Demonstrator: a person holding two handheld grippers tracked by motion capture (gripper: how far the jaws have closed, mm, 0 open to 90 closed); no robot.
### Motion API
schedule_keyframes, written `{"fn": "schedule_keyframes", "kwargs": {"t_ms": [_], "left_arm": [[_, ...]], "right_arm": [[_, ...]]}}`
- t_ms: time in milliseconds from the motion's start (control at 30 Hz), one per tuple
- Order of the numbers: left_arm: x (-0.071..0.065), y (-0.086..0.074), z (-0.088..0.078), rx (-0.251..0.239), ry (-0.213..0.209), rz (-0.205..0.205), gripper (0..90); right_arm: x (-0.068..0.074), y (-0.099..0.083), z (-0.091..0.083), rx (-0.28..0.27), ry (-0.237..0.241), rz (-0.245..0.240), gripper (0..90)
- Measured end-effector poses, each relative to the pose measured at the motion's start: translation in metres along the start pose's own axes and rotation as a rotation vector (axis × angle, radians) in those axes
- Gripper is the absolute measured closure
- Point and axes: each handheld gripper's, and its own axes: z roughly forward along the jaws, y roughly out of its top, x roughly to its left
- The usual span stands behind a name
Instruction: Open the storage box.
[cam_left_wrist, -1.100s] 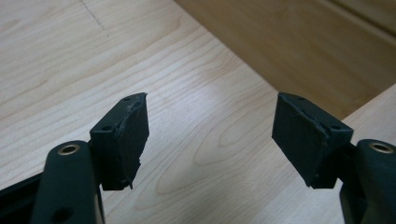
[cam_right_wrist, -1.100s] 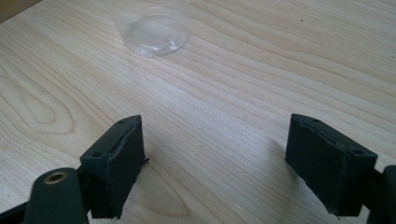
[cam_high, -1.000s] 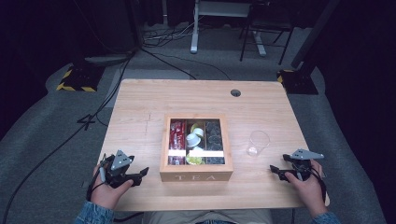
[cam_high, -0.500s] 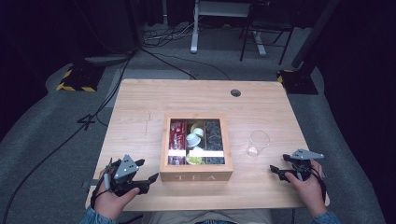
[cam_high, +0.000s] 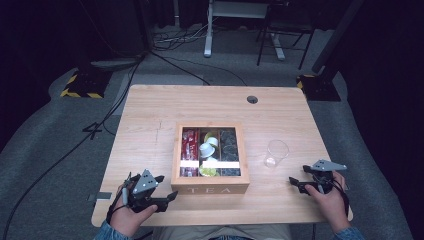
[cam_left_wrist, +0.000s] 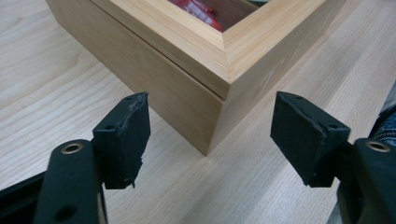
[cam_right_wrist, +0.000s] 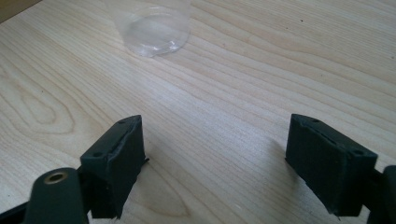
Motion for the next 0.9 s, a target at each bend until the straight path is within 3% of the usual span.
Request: {"fn": "schedule_keyframes", "kwargs": {"t_ms": [133, 267, 700, 900], "left_arm": [[0.0014, -0.0006, 0.0025, -0.008, -0.011, -0.014, 38.0], [0.0030, -0.0011, 0.0038, -0.013, -0.025, -0.022, 53.1], [0.0031, 0.0007, -0.0013, 0.008, -0.047, -0.022, 71.0], [0.0045, 0.0007, -0.0028, -0.004, -0.058, -0.037, 73.3]], "right_arm": [[0.0000, 0.0000, 0.0000, 0.000, 0.000, 0.000, 19.5], [0.0000, 0.0000, -0.0001, 0.000, -0.002, -0.001, 19.6], [0.0001, 0.0000, -0.0001, 0.000, -0.002, 0.000, 19.6], [0.0000, 0.0000, 0.0000, 0.000, 0.000, -0.001, 19.6]]}}
